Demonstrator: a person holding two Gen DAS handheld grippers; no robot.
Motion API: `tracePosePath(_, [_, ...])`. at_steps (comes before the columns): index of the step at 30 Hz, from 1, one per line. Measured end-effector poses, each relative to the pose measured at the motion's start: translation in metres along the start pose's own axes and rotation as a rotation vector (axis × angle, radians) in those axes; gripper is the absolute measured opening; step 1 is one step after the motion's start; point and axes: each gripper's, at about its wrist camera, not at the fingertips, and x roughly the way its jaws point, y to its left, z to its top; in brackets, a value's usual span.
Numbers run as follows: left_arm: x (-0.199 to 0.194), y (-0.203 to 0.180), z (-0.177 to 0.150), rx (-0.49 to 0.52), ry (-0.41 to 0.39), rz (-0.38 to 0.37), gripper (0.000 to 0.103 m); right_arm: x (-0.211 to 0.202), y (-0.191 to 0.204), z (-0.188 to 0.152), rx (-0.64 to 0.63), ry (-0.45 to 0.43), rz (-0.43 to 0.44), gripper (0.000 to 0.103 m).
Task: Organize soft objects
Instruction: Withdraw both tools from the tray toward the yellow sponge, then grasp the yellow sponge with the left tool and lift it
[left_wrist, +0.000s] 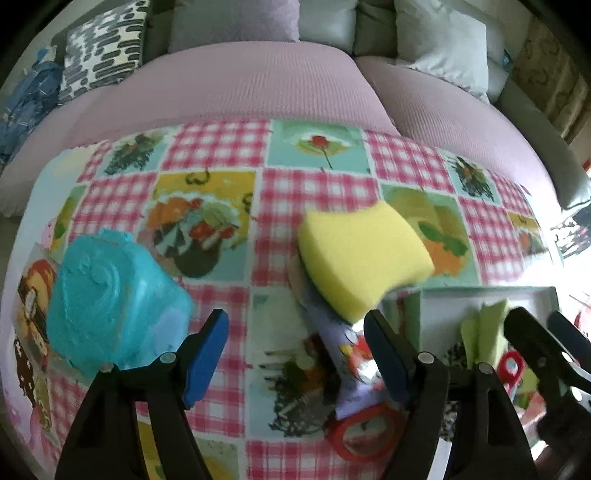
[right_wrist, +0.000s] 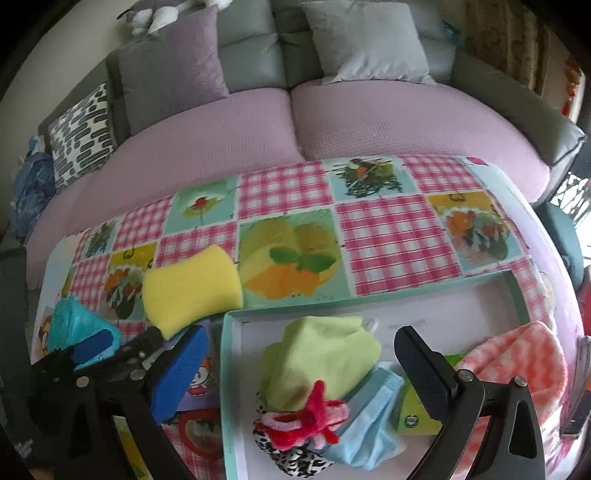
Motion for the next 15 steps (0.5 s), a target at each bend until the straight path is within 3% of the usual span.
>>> tracePosePath(9, [-0.001,-0.023,0.009,0.117,-0.012,0.004,0.077,0.009,-0.014,0.002,0.043,0.020,0.015,0.102])
tracePosePath(15, [0.001,-0.032,0.019,0.139,-0.039,0.013,0.077,0.007,-0.029,0.003,0.093,0.016,0.025,0.102])
